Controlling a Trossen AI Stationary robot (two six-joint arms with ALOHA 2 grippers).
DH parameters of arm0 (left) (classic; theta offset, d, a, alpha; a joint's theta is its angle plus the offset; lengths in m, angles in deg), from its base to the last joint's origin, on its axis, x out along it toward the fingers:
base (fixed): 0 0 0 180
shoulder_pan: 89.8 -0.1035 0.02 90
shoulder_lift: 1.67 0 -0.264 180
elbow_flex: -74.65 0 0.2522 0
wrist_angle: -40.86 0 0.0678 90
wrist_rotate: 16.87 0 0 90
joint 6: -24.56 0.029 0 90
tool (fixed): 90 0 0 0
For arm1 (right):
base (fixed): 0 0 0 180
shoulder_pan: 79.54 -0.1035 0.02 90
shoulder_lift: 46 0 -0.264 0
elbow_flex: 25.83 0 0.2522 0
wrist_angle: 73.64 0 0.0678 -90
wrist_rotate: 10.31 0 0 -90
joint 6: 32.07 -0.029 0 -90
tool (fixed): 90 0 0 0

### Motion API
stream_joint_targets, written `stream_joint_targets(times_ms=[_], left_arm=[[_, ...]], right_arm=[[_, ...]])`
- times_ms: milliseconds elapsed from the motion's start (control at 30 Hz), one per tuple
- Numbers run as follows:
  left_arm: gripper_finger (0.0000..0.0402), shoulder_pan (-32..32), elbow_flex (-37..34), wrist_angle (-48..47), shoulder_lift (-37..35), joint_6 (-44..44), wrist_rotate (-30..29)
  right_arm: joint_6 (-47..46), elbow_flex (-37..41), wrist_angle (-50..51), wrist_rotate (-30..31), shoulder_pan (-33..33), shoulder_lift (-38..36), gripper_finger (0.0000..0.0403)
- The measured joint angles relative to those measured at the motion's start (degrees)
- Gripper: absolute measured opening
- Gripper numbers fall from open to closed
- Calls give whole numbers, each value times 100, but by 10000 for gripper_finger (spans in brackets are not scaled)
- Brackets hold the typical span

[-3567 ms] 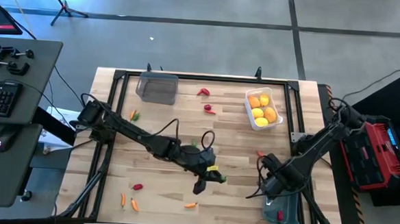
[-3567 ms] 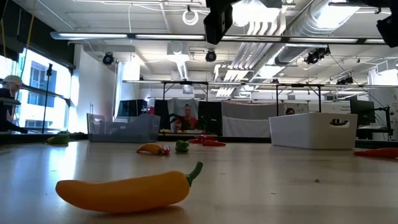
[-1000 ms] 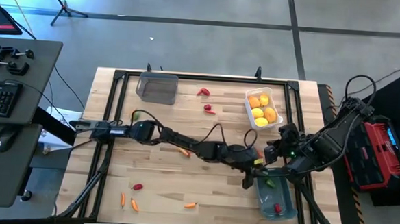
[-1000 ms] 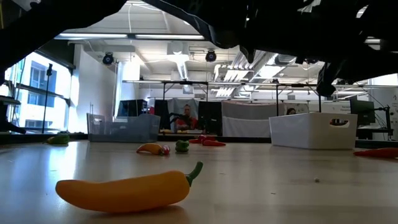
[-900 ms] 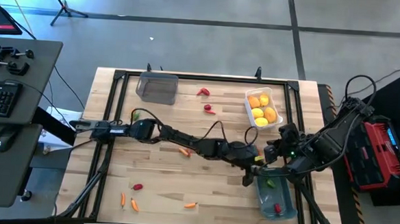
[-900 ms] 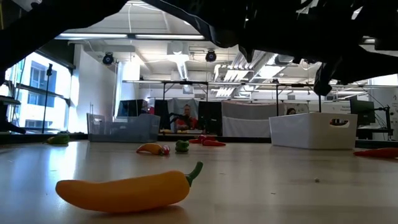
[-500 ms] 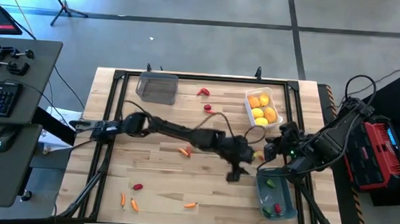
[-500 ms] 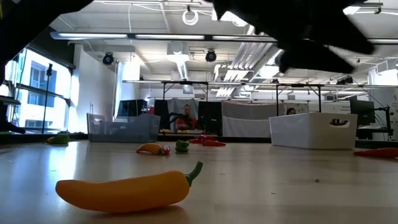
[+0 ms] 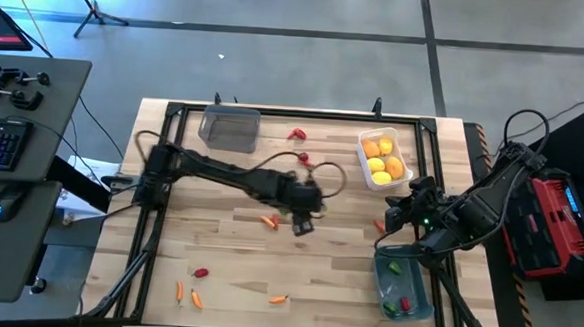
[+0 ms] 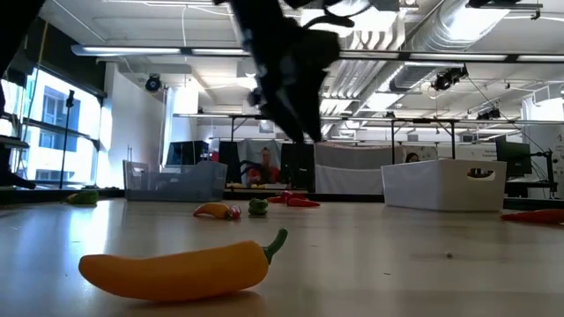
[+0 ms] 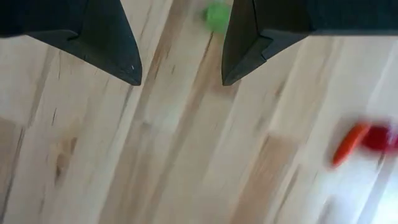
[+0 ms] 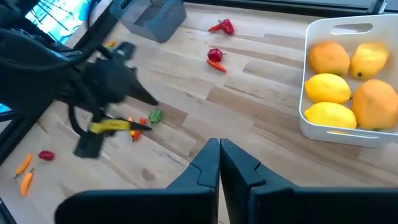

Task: Sort produce into baskets
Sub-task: Put the green chili pepper into the blue bin

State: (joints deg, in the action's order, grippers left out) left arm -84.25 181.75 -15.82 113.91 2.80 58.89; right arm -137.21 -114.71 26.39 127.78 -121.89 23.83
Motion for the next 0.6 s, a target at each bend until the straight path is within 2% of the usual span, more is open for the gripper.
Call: stream_joint_targets(times_ms=[167, 333, 400, 600], left_arm=[[209, -8, -1023, 74, -916, -944, -430], [209, -125, -1310, 133, -1143, -2509, -719], [209, -203, -1365, 180, -1055, -3102, -466], [209, -417, -1472, 105, -414, -3492, 365]], right_arm=[[-3, 0, -16, 305, 0, 49, 3], [6, 0, -70, 429, 169, 226, 3], [9, 0, -67, 387, 276, 326, 3], [11, 0, -151, 371, 495, 523, 3]])
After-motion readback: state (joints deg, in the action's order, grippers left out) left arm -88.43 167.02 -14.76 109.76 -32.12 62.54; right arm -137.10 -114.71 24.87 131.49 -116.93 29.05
